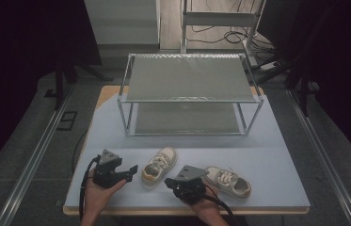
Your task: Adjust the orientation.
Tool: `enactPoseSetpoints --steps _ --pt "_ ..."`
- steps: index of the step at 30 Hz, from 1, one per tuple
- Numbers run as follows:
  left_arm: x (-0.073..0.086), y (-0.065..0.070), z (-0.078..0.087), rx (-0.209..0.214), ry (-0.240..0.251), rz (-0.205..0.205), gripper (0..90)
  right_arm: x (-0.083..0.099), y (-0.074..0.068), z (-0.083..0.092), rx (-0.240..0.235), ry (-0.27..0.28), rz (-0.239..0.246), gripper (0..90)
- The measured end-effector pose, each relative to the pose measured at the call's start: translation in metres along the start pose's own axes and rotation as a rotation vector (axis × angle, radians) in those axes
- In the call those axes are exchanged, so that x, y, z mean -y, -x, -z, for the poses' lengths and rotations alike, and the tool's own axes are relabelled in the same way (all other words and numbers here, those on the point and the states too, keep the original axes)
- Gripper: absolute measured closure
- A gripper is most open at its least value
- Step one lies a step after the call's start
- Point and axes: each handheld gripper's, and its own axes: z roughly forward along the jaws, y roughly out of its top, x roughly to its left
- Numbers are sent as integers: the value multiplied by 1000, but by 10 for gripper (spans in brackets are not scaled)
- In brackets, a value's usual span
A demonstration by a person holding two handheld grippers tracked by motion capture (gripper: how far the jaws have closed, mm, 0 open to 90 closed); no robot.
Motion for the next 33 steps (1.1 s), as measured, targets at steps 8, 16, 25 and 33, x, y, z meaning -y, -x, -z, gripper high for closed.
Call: enactPoseSetpoints --steps 8,16,25,33 --pt "-2 1 0 0 2 -6 296 24 19 38 70 9 -38 869" --pt "-6 2 -5 14 -4 -21 295 36 24 62 137 20 -63 868" --pt "-6 1 -6 14 -6 -21 295 58 20 77 158 12 -75 867" --pt "-6 3 -8 16 -10 -25 294 68 23 74 202 -7 -87 872"
